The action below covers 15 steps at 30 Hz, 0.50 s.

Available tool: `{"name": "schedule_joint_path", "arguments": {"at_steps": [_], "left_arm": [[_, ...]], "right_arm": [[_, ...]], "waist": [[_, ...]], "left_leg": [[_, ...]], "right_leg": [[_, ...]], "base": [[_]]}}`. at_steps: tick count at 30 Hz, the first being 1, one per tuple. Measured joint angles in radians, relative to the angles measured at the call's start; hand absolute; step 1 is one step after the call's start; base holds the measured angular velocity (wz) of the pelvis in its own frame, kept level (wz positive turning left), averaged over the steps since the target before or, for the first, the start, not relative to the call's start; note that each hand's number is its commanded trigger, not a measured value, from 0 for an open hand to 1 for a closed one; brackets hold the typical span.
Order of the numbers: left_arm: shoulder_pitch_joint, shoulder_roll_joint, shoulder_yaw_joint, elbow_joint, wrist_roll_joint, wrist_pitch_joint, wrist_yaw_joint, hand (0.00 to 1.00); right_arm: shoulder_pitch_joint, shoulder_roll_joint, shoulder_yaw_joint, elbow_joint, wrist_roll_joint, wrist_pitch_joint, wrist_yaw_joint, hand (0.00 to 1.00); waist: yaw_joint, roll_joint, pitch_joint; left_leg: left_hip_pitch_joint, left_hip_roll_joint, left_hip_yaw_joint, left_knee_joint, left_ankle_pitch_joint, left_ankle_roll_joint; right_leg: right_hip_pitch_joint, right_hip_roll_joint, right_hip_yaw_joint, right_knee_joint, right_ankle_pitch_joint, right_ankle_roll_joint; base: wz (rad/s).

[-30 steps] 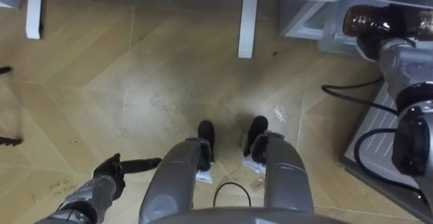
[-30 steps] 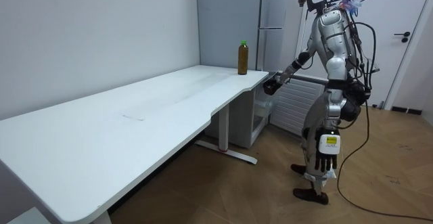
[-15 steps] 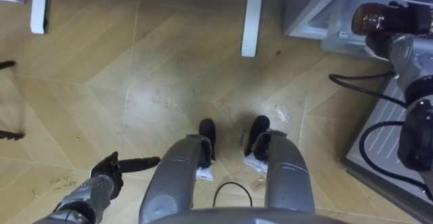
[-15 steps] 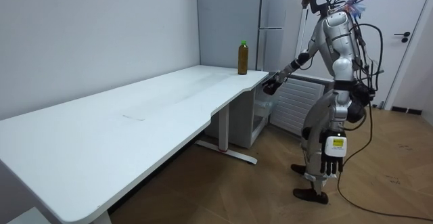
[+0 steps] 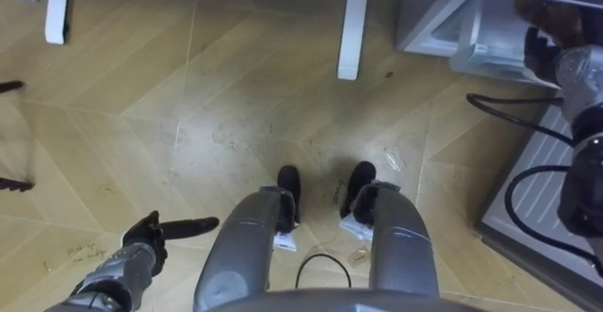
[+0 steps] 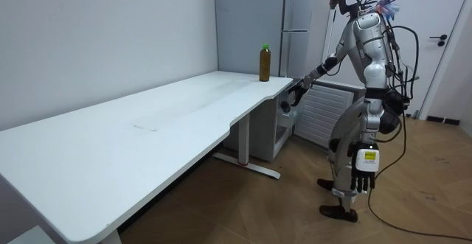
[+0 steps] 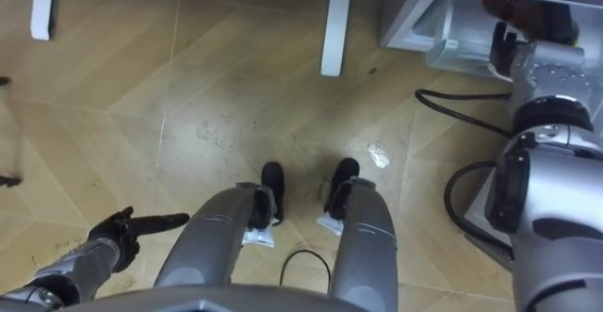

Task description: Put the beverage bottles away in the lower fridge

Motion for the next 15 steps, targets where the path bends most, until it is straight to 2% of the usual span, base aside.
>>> {"name": "schedule_joint_path", "arguments": {"at_steps": [8, 15], "left_arm": [[0.0, 0.001, 0.0, 0.001, -0.001, -0.001, 0.001, 0.0], [0.001, 0.001, 0.0, 0.002, 0.0, 0.0, 0.0, 0.0]], "right_arm": [[-0.005, -0.001, 0.0, 0.0, 0.001, 0.0, 0.0, 0.0], [-0.005, -0.001, 0.0, 0.0, 0.005, 0.0, 0.0, 0.0]], "waist": [[0.001, 0.007, -0.0044], [0.005, 0.007, -0.0044]], "left_leg": [[0.0, 0.002, 0.001, 0.003, 0.0, 0.0], [0.001, 0.004, 0.003, 0.0, 0.0, 0.0]], "right_leg": [[0.002, -0.002, -0.006, 0.001, 0.002, -0.003], [0.002, 0.0, -0.004, 0.002, 0.002, -0.004]], "base": [[0.0], [0.0]]}}
